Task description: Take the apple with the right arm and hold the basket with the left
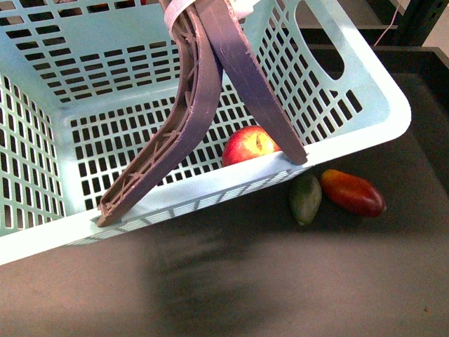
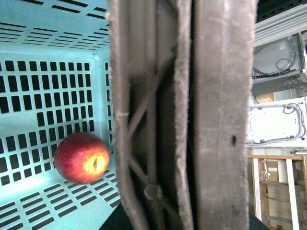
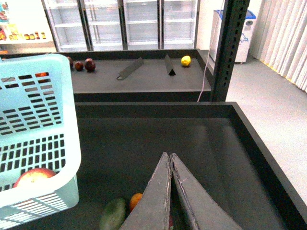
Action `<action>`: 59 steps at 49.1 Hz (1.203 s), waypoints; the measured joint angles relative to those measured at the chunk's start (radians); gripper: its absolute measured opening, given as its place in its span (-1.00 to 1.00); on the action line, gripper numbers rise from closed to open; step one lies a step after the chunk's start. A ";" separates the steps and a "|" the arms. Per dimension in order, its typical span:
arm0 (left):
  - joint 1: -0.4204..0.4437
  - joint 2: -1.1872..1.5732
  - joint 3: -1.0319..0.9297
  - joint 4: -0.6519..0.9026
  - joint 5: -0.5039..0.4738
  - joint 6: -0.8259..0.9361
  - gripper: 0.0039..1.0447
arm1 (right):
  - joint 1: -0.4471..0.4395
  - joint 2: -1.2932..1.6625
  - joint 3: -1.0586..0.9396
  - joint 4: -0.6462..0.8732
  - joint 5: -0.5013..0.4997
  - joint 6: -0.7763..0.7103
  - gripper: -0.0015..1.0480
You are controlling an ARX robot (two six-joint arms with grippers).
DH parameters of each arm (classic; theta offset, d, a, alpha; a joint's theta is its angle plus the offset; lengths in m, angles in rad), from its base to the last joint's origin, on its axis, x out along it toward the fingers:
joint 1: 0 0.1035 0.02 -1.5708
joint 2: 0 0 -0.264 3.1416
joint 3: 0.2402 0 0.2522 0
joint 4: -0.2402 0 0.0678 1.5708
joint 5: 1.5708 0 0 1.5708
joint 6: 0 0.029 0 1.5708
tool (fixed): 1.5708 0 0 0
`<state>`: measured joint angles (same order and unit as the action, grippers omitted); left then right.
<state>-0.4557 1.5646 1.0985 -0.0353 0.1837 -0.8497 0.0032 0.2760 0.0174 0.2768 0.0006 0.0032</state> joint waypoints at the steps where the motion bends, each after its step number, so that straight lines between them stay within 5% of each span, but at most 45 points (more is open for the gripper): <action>1: 0.000 0.000 0.000 0.000 0.000 0.000 -0.73 | 0.000 -0.003 0.000 -0.003 0.000 0.000 -0.96; 36: 0.000 0.000 0.000 0.000 0.001 0.000 -0.73 | 0.000 -0.269 0.000 -0.275 0.002 0.000 -0.95; 52: 0.000 0.000 0.000 0.000 0.000 0.000 -0.73 | 0.000 -0.270 0.000 -0.275 0.002 0.000 0.13; 59: 0.003 -0.001 -0.006 0.069 -0.199 -0.291 -0.73 | 0.000 -0.270 0.000 -0.275 0.001 0.000 0.69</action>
<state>-0.4526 1.5639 1.0927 0.0338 -0.0151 -1.1408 0.0032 0.0059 0.0174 0.0013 0.0017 0.0029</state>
